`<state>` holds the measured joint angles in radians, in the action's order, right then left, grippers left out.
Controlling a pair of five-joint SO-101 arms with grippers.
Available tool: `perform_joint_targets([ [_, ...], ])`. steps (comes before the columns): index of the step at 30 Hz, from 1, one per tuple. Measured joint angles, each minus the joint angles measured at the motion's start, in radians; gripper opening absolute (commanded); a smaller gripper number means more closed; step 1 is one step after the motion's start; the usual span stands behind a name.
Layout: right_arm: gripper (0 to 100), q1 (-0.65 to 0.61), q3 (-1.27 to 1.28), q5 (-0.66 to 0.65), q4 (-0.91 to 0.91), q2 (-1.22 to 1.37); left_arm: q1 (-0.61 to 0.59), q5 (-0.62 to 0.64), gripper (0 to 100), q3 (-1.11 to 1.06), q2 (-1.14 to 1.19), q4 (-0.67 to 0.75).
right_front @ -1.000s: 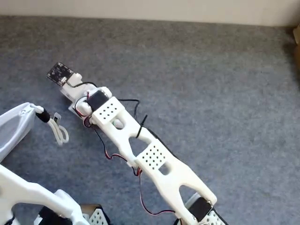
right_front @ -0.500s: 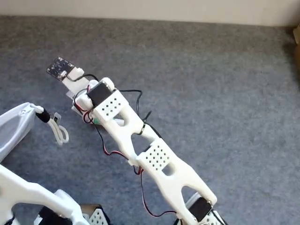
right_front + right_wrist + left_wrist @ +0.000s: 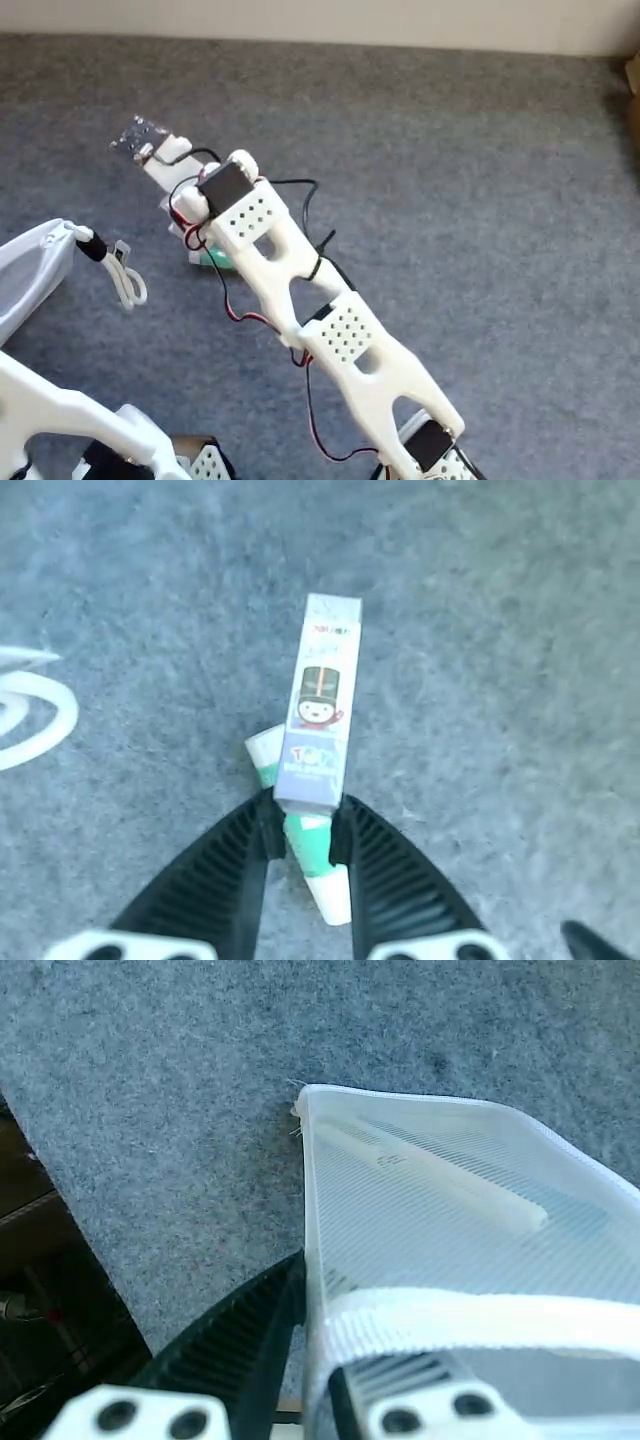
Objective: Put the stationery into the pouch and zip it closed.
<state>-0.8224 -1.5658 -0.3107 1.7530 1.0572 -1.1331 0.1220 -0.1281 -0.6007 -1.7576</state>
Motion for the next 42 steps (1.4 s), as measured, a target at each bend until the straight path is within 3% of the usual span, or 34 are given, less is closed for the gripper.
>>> perform_joint_targets([
  [7,0.5,0.006,0.242,0.000,0.000,-0.192,0.064,0.000,1,0.000,0.000,0.000],
  [14,0.5,0.015,0.681,-0.006,0.000,-0.519,0.201,0.000,1,0.000,0.000,-0.003],
  [24,0.5,0.078,1.119,-0.009,0.000,-0.839,0.433,0.000,1,0.000,0.000,-0.003],
  [32,0.5,0.146,1.458,-0.009,-0.003,-1.046,0.456,0.000,1,-0.031,0.000,-0.003],
  [39,1.2,0.183,1.804,-0.011,-0.238,-1.146,0.456,0.000,1,-0.074,-0.015,-0.003],
  [42,6.8,0.184,1.929,-0.011,-0.319,-1.174,0.456,0.000,1,-0.074,-0.015,-0.003],
])
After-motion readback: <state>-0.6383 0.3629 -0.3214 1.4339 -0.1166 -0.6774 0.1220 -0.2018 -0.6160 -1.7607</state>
